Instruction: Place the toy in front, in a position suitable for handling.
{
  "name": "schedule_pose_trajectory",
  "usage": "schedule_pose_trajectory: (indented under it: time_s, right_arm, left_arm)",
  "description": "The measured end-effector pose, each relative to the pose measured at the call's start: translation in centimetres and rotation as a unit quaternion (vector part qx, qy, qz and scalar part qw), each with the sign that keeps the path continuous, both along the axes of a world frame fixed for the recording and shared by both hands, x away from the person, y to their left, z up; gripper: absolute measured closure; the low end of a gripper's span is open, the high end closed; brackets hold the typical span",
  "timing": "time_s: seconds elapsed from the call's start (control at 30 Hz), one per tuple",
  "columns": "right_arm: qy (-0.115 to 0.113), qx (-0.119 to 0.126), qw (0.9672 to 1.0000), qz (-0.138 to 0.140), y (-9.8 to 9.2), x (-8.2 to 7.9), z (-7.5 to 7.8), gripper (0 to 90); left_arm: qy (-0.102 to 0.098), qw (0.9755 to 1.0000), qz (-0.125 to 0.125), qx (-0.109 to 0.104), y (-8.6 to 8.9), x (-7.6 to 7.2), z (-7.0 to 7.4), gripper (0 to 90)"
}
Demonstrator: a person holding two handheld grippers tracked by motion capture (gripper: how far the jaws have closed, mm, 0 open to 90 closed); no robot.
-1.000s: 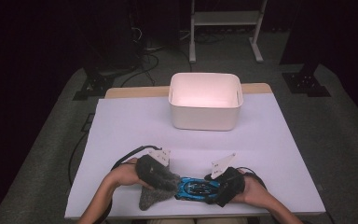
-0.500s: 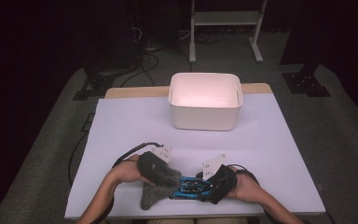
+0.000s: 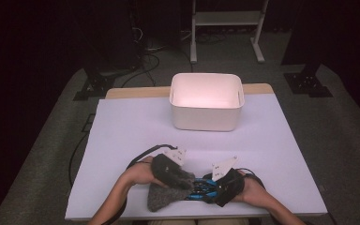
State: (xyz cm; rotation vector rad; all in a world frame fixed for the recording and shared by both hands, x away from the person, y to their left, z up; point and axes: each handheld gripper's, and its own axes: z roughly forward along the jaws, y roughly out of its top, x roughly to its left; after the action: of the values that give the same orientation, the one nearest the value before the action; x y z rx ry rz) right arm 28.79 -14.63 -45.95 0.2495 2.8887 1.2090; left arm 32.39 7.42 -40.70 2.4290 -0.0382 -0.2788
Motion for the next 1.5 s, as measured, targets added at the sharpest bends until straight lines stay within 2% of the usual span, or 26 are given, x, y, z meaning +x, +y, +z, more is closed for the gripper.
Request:
schedule_pose_trajectory:
  time_s: [0.07,0.1,0.13,0.17,0.2,0.23,0.33,0.37,0.47,0.57,0.67,0.77,0.9,1.07,1.2,1.37,1.43,1.5]
  right_arm:
    - [0.0,0.005,1.0,-0.002,-0.1,-0.1,-0.1,22.7]
    - [0.0,0.006,1.0,-0.003,-0.1,-0.1,-0.1,22.7]
    - [0.004,0.007,0.9999,-0.007,0.0,-0.2,-0.1,22.6]
    - [0.004,0.008,0.9999,-0.006,-0.1,-0.2,-0.1,22.6]
    - [0.006,0.008,0.9999,-0.008,-0.1,-0.2,-0.1,22.7]
    - [0.005,0.008,0.9999,-0.008,-0.1,-0.2,-0.1,22.6]
    - [0.007,0.014,0.9999,-0.007,-0.2,-0.1,-0.2,22.8]
    - [0.006,0.012,0.9999,-0.006,-0.2,-0.1,-0.2,22.9]
    - [0.003,0.008,1.0,-0.004,-0.1,-0.1,-0.1,22.9]
    - [0.001,0.007,1.0,-0.004,-0.1,-0.1,-0.1,23.0]
    - [0.0,0.006,1.0,-0.002,-0.1,-0.1,-0.1,23.0]
    - [0.0,0.0,1.0,-0.002,0.0,-0.1,0.0,23.1]
    - [-0.003,-0.005,1.0,0.003,0.0,0.0,0.0,23.2]
    - [-0.003,-0.006,1.0,0.005,0.0,0.1,0.1,23.2]
    - [-0.002,-0.006,1.0,0.004,0.0,0.1,0.1,23.2]
    - [-0.002,-0.005,1.0,0.003,0.0,0.0,0.1,23.2]
    - [0.0,-0.002,1.0,0.001,0.0,0.0,0.0,23.1]
    - [-0.001,-0.003,1.0,0.002,0.0,0.0,0.0,23.1]
  left_arm:
    - [0.009,0.9998,-0.014,-0.01,-1.4,0.2,0.1,72.0]
    - [0.004,0.9997,-0.021,-0.006,-2.2,0.2,0.1,72.1]
    - [0.004,0.9997,-0.021,-0.006,-2.2,0.2,0.1,72.0]
    - [-0.009,0.999,-0.042,0.008,-3.8,0.2,0.2,72.1]
    - [-0.009,0.999,-0.043,0.006,-4.3,0.1,0.1,72.1]
    - [-0.011,0.9988,-0.046,0.013,-4.9,0.0,0.1,72.1]
    - [-0.015,0.9984,-0.048,0.028,-5.3,0.0,-0.2,72.0]
    - [-0.011,0.9985,-0.046,0.027,-5.2,0.0,-0.2,71.9]
    - [-0.018,0.9987,-0.042,0.025,-4.1,0.1,-0.1,71.8]
    - [-0.011,0.9995,-0.021,0.022,-2.5,0.2,-0.1,71.5]
    - [-0.01,0.9995,-0.002,0.031,-0.5,0.3,-0.3,71.3]
    - [-0.006,0.9987,0.02,0.047,1.6,0.4,-0.8,71.1]
    - [-0.004,0.9978,0.033,0.056,3.5,0.3,-1.2,71.1]
    - [-0.007,0.9952,0.058,0.078,5.5,0.3,-1.7,70.2]
    - [-0.003,0.9946,0.064,0.082,6.2,0.1,-2.4,70.0]
    - [-0.004,0.9955,0.056,0.076,5.6,-0.2,-2.4,69.7]
    - [-0.001,0.9956,0.055,0.076,5.6,-0.1,-2.4,69.7]
    - [0.011,0.9961,0.055,0.068,5.9,-0.1,-2.5,69.8]
